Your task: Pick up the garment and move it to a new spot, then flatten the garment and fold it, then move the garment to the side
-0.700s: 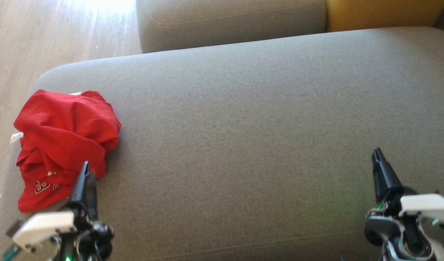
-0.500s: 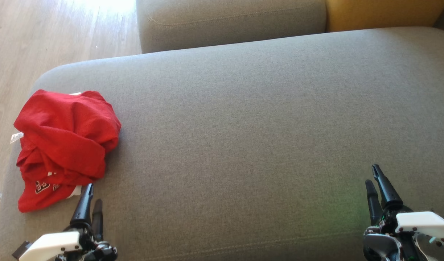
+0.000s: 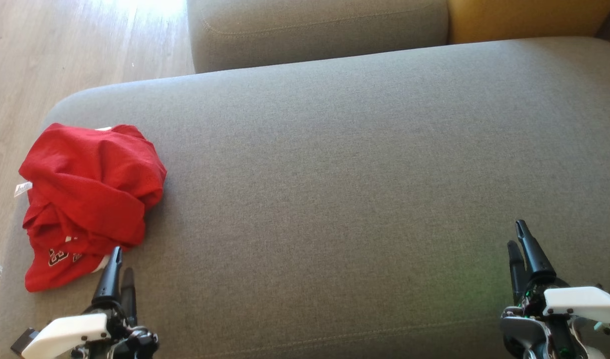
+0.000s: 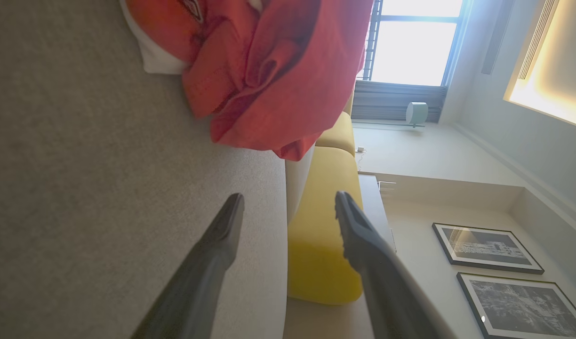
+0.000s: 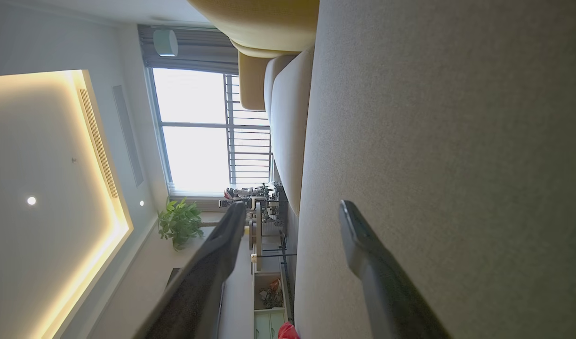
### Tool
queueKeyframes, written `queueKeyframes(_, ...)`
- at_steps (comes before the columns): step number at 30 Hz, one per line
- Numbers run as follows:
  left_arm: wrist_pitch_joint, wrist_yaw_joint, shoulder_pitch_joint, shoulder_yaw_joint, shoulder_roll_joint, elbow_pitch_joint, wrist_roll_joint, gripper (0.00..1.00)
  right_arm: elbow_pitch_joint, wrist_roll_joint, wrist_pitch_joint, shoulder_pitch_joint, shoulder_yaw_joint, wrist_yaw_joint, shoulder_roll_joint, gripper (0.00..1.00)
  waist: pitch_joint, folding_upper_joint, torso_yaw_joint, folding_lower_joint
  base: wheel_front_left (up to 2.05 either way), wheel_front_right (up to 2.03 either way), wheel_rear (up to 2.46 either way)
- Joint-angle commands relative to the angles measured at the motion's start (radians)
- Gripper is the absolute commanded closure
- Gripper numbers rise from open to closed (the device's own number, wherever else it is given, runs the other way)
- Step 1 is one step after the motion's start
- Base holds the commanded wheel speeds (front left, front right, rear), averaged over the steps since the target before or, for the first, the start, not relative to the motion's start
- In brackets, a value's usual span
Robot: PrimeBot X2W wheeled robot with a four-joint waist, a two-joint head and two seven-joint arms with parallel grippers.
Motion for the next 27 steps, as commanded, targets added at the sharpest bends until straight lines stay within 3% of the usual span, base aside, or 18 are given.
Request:
queueKeyframes(1,-0.013,-0.004,-0.043,0.012,0.009,-0.041,0.016,0.00,-0.042,-0.022,-0.013,-0.042,-0.001,0.000,-0.004,0.00,0.000,0.0000,0.000,0.0000,0.00,0.00,0.00)
queueKeyframes(9,-0.033,-0.005,-0.044,0.024,0.010,-0.062,0.051,0.00,-0.061,-0.111,-0.034,-0.050,-0.014,0.000,-0.004,0.00,0.000,0.0000,0.002,0.0000,0.00,0.00,0.00)
queueKeyframes(27,-0.086,-0.006,-0.069,0.094,0.013,-0.216,0.253,0.00,-0.235,-0.514,-0.087,-0.072,0.022,0.000,-0.005,0.00,0.003,0.0000,0.007,0.0000,0.00,0.00,0.00)
